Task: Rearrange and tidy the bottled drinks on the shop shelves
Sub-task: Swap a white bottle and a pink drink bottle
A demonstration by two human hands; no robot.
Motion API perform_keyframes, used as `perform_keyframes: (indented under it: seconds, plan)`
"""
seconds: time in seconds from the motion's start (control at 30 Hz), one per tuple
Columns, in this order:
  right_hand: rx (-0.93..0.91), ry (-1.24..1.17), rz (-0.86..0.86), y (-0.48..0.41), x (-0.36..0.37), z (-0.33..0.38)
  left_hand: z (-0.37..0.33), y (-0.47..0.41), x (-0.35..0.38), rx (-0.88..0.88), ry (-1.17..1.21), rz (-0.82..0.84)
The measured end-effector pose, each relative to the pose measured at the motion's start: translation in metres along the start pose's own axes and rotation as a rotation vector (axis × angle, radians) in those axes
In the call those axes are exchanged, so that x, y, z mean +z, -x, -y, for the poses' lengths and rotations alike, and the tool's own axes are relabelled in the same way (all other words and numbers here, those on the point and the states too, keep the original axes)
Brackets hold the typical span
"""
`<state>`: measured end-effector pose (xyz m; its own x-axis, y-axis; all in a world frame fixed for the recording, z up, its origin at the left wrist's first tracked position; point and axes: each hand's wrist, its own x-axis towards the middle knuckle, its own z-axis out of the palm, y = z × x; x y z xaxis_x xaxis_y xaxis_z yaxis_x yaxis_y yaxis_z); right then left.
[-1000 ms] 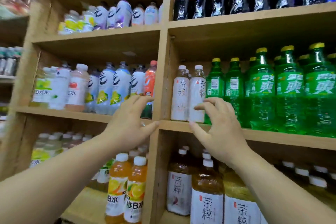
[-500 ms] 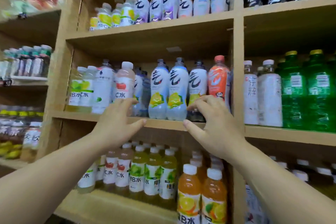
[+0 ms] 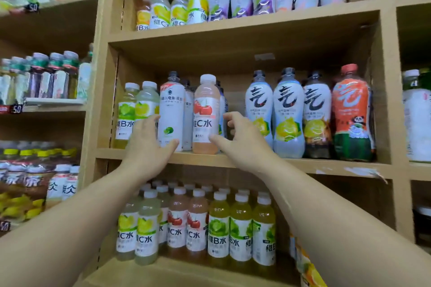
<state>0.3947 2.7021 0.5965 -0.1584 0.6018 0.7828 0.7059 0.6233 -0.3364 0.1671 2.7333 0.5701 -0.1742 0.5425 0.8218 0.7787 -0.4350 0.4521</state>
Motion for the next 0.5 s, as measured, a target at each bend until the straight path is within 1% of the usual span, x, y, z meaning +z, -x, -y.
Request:
perform_keyframes:
  seconds: [0.13, 0.2, 0.3, 0.43, 0.5]
  plan:
    - [0.187, -0.018, 0.003, -0.029, 0.03, 0.004, 0.011, -0.011, 0.011, -0.108, 0.155, 0.05]
    - [0.246, -0.017, -0.033, -0.039, 0.04, 0.003, 0.015, -0.016, 0.019, -0.151, 0.195, 0.027]
    - [0.271, -0.03, -0.056, -0.046, 0.049, 0.004, 0.019, -0.024, 0.026, -0.147, 0.142, 0.004]
    - [0.279, -0.027, -0.042, -0.045, 0.048, 0.005, 0.023, -0.03, 0.028, -0.133, 0.055, -0.014]
    - [0.276, -0.029, -0.034, -0.045, 0.048, 0.004, 0.026, -0.034, 0.027, -0.14, 0.051, -0.017]
